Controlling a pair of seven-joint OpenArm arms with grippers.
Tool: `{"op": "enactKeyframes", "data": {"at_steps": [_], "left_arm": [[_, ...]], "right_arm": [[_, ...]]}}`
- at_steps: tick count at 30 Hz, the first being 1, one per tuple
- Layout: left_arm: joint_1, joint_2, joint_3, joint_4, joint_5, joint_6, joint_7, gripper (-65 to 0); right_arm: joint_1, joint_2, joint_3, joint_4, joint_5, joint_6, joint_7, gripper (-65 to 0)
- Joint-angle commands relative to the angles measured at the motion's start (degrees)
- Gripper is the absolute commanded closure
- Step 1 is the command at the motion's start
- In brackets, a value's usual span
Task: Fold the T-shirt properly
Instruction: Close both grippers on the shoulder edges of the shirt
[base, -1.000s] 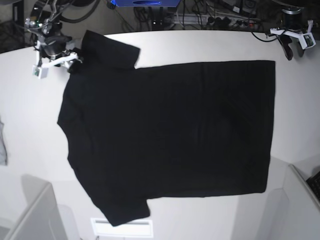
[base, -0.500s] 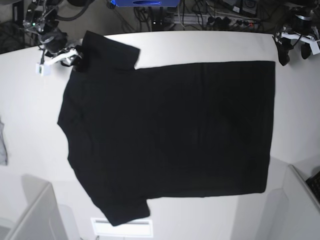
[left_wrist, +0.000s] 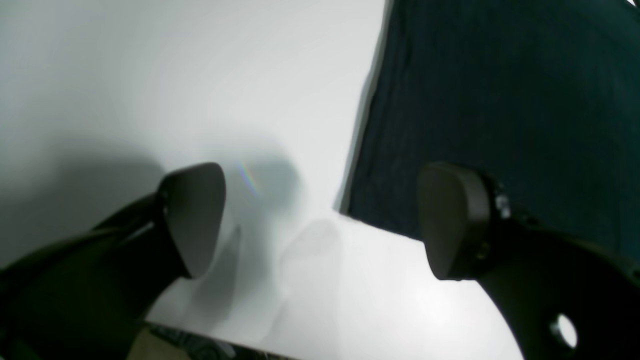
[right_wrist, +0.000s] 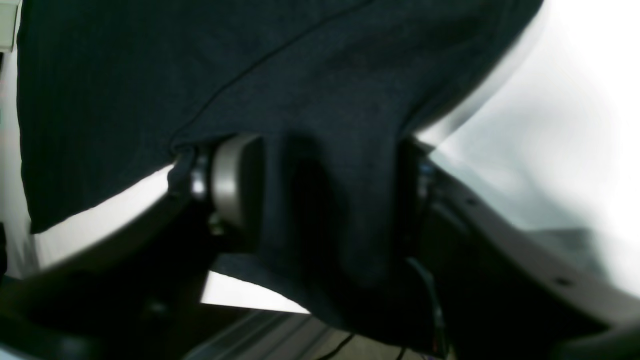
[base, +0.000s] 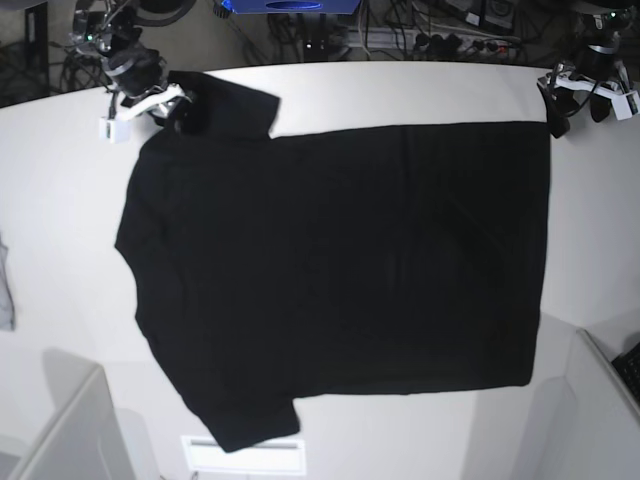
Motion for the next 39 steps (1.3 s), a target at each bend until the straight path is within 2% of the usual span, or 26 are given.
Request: {"op": "enactKeyframes", "data": {"at_steps": [1, 5, 10, 16, 25, 35, 37, 39], "left_arm": [[-0.02, -0.65, 0.37, 0.24, -0.91, -0.41, -1.07, -57.6], [-1.52, -0.65, 3.36, -0.47, -1.08, -0.41, -0.98, -57.6], [-3.54, -0.47, 5.29, -3.10, -1.08, -0.32, -0.89, -57.3], [-4.68, -0.38, 5.64, -7.06, -1.17, -0.32, -0.89, -51.7], [-7.32, -0.30, 11.97, -9.87, -1.17, -0.32, -0.89, -51.8], [-7.50, -0.21, 15.40, -9.87, -1.26, -0.23, -0.89, -51.5], [-7.50, 0.23, 14.96, -9.96, -1.26, -0.23, -0.89, -48.2], [-7.50, 0.49, 14.79, -9.96, -1.26, -0.23, -0.89, -41.3]], "right_arm": [[-1.29, 0.11, -0.27, -0.84, -3.16, -1.89, -5.56, -22.8], [-1.29, 0.38, -0.27, -0.84, -3.16, -1.89, -5.92, 0.0], [-1.20, 0.38, -0.18, -0.84, -3.16, -1.89, -6.00, 0.0], [-1.20, 1.35, -0.18, -0.84, -3.16, -1.89, -6.00, 0.0], [-1.20, 1.43, -0.18, -0.84, -3.16, -1.89, -6.00, 0.0], [-1.20, 1.43, -0.09, -0.84, -3.16, -1.89, -6.00, 0.0], [-1.20, 1.43, -0.09, -0.84, -3.16, -1.89, -6.00, 0.0], [-1.20, 1.43, -0.09, -0.84, -3.16, -1.89, -6.00, 0.0]]}}
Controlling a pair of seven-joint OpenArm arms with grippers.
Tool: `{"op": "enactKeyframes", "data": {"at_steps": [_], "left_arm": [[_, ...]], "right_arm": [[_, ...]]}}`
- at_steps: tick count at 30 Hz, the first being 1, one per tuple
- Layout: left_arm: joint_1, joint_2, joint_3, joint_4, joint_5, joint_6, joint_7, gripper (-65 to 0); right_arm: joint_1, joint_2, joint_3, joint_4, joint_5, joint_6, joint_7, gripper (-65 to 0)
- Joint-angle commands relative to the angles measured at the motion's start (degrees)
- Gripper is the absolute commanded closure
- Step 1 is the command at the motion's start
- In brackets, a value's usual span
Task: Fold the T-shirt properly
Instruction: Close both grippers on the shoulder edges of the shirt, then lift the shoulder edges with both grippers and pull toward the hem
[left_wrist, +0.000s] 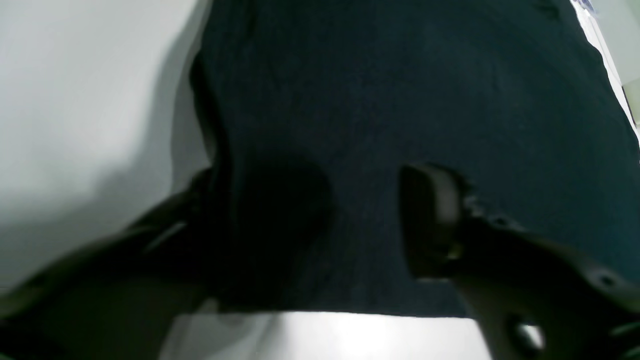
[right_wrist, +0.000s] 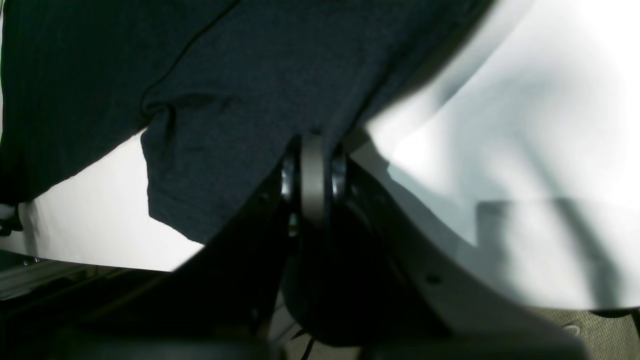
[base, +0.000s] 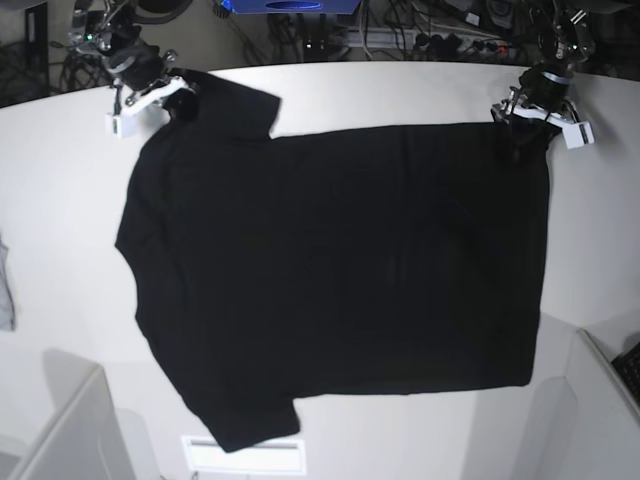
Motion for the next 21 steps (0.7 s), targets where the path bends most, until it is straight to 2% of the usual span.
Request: {"op": "enactKeyframes", "data": {"at_steps": [1, 7, 11, 18, 21], "left_arm": [[0.98, -0.03, 0.27, -0.41, 1.56, 1.12, 4.35, -37.0], [-0.07, -0.03, 0.19, -0.50, 1.56, 1.12, 4.35, -17.9], [-0.60, -0.03, 0.19, -2.43, 1.56, 1.12, 4.35, 0.0], [-0.07, -0.21, 0.19, -2.87, 1.56, 1.12, 4.35, 0.0], [0.90, -0.21, 0.19, -2.52, 1.56, 1.12, 4.35, 0.0]], "right_arm": [[-0.90, 0.36, 0.21, -0.34, -3.16, -1.71, -2.97, 0.0], [-0.90, 0.36, 0.21, -0.34, -3.16, -1.71, -2.79, 0.0], [-0.99, 0.36, 0.21, -0.34, -3.16, -1.71, -2.79, 0.0], [-1.07, 0.27, 0.30, -0.34, -3.16, -1.71, -2.79, 0.0], [-1.86, -0.08, 3.03, 0.10, -3.07, -1.71, -2.79, 0.0]]}}
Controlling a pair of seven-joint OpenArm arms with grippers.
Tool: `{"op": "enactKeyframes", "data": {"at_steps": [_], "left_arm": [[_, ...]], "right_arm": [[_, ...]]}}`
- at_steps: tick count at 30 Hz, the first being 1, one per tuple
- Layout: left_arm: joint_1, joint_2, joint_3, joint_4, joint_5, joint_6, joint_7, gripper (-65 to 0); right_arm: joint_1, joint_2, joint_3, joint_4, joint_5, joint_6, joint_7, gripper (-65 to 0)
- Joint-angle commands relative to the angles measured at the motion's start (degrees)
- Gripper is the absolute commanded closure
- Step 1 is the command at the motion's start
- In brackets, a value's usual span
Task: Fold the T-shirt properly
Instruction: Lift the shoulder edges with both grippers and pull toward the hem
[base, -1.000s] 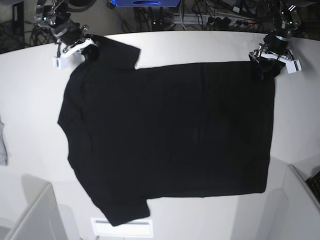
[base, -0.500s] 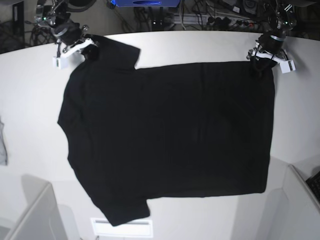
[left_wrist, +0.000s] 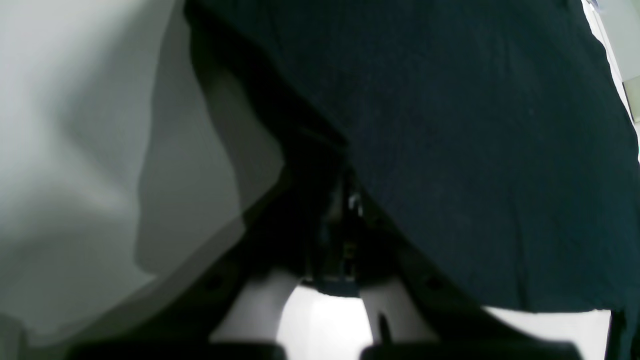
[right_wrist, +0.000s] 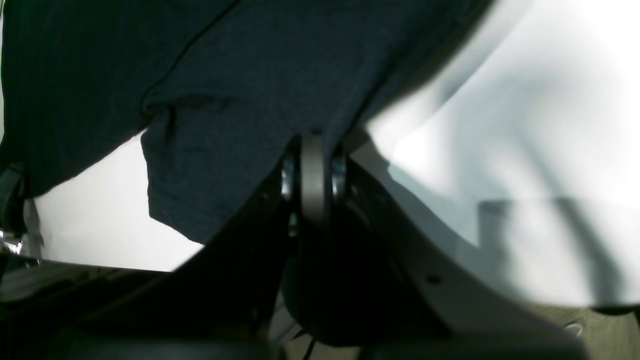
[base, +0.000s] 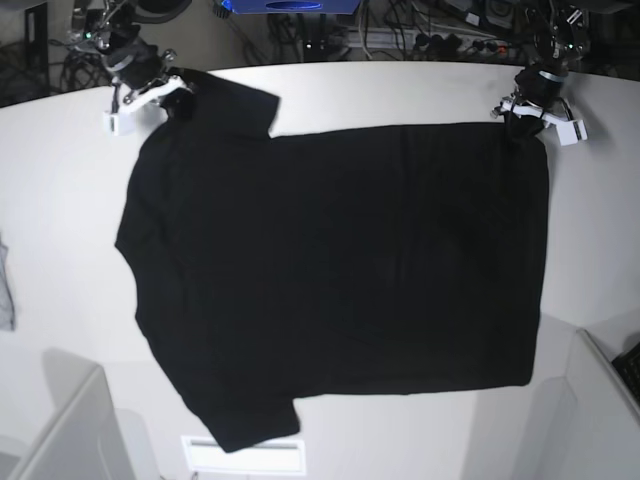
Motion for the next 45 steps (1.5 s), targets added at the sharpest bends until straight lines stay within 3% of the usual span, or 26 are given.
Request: {"op": "enactKeyframes", "data": {"at_steps": [1, 17, 29, 34, 40, 45], "left_arm": [[1.64, -0.40, 0.01, -0.11, 2.11, 1.36, 3.17, 0.0], [11.93, 0.04, -2.27, 7.53, 2.37, 1.36, 3.17, 0.0], [12.45, 0.74, -2.98, 14.83, 2.72, 1.71, 3.17, 0.0], [12.10, 0.65, -2.98, 17.03, 2.37, 5.93, 3.17, 0.0], [10.61, 0.65, -3.15, 19.67, 2.28, 6.29, 3.26, 0.0], [9.64, 0.65, -3.07, 19.84, 2.20, 9.10, 3.26, 0.0]], "right_arm": [[-1.63, 0.58, 1.35, 0.12, -3.33, -1.76, -2.48, 0.0], [-6.46, 0.67, 3.37, 0.39, -2.98, -1.76, -2.31, 0.0], [-7.08, -1.00, 3.37, 13.84, -3.15, -1.85, -3.63, 0.0], [-3.30, -1.00, 3.46, 15.07, -3.24, -1.85, -8.20, 0.0], [0.40, -0.83, 3.46, 15.16, -3.33, -1.93, -11.19, 0.0], [3.03, -0.74, 3.46, 15.16, -3.33, -1.93, -12.86, 0.0]]}}
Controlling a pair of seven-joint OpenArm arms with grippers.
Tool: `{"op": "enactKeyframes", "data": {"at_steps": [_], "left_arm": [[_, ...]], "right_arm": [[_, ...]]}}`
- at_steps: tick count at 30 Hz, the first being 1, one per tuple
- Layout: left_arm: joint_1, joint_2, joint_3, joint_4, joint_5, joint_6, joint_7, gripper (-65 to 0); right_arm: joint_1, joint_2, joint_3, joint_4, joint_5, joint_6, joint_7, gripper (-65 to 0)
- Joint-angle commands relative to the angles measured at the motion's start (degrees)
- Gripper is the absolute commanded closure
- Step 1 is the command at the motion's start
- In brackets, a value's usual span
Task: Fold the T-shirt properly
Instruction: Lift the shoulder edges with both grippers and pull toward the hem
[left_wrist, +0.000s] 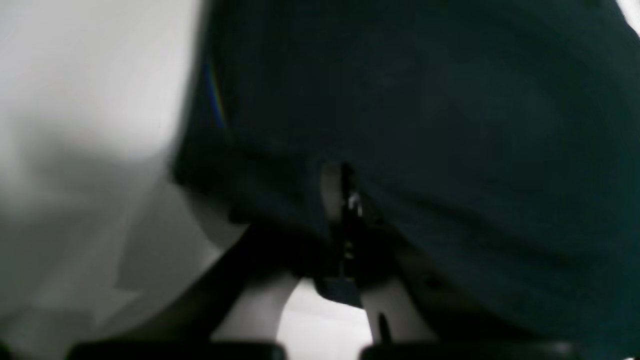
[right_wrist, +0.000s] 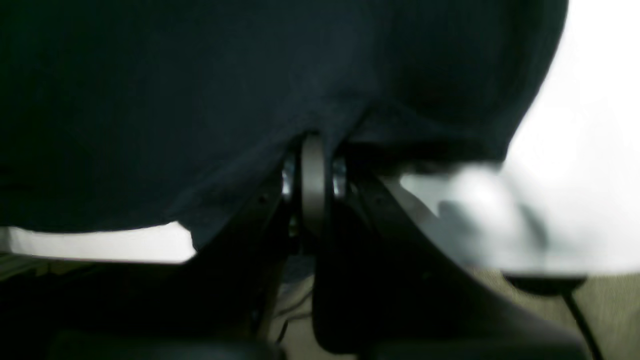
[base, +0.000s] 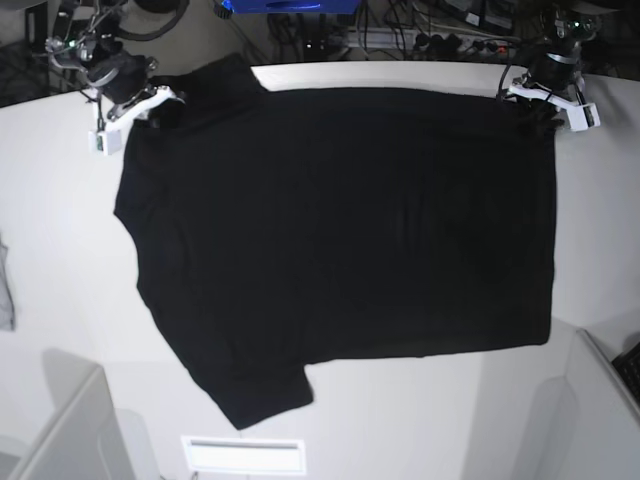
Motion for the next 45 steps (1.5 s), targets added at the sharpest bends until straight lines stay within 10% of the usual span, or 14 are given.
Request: {"op": "enactKeyframes", "data": {"at_steps": [1, 22, 32, 45], "left_arm": [[-0.61, -0.66, -0.44, 0.93, -0.67, -0.43, -1.22, 0.0], [-5.01, -0.75, -0.88, 0.93, -0.67, -0.17, -0.96, 0.0], [-12.39, 0.31, -7.21, 0.67, -0.14, -0.17, 13.64, 0.0], [-15.56, 0.22, -6.95, 0.58, 3.99, -0.17, 15.13, 0.0]], "right_arm": [[0.39, 0.57, 0.29, 1.04, 0.71, 0.05, 0.25, 0.0], [13.05, 1.45, 1.43, 0.69, 0.54, -4.17, -7.83, 0.0], [18.77, 1.54, 0.99, -2.92, 0.54, -6.80, -10.12, 0.0], [25.18, 3.21, -3.05, -10.57, 0.54, -7.24, -9.86, 0.0]]}}
